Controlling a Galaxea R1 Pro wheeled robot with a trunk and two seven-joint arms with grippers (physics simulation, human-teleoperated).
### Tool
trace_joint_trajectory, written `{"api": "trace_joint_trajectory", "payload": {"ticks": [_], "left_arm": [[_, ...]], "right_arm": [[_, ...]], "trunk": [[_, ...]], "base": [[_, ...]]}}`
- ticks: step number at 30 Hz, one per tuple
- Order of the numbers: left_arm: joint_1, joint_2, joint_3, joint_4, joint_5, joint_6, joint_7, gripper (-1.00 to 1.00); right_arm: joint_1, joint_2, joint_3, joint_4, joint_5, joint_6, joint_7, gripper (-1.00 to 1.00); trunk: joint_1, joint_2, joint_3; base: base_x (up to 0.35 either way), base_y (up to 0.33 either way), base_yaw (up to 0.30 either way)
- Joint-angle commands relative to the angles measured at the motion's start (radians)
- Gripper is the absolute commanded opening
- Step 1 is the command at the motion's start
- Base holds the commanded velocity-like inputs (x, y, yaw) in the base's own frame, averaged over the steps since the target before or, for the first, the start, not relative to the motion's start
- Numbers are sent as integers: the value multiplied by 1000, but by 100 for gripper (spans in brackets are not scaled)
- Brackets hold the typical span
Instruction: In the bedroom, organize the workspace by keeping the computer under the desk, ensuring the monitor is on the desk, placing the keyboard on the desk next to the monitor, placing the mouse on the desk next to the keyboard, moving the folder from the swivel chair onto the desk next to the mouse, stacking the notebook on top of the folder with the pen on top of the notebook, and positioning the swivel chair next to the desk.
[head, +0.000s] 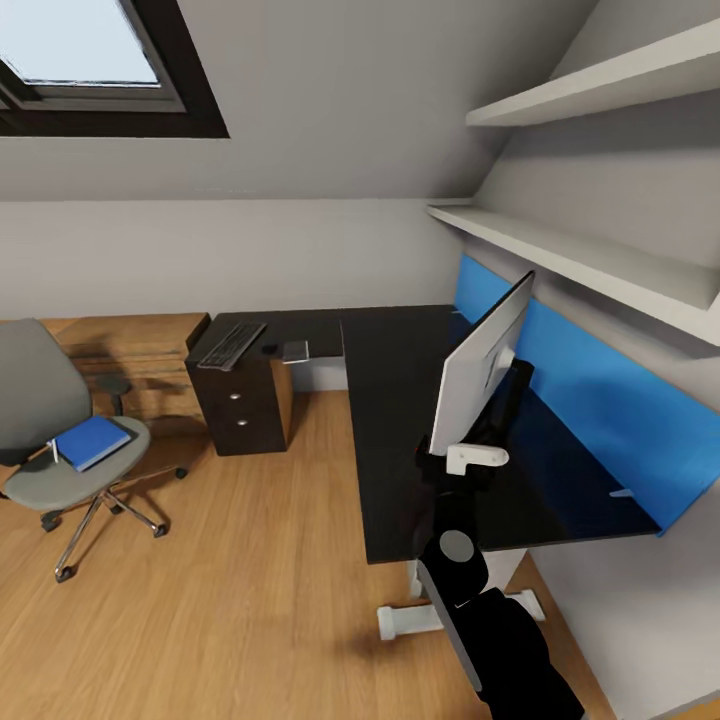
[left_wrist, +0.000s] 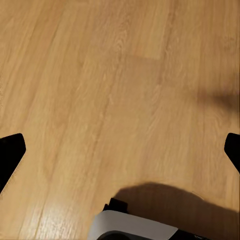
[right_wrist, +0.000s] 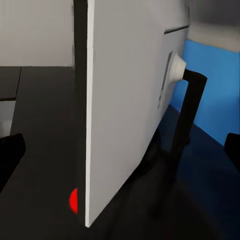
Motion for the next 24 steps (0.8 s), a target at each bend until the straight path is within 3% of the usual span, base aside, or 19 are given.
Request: {"api": "trace_joint_trajectory", "payload": {"ticks": [1, 24], "left_arm": [[-1, 0, -2, 3, -1, -5, 3, 100], [-1, 0, -2, 13, -1, -13, 4, 100]], "right_arm": [[-1, 0, 1, 0, 8, 7, -6, 100], [-1, -1, -2, 1, 14, 2, -16, 100]], "trunk": [[1, -2, -2], [1, -2, -2]], "base": [[98, 74, 0], [31, 112, 0]]}}
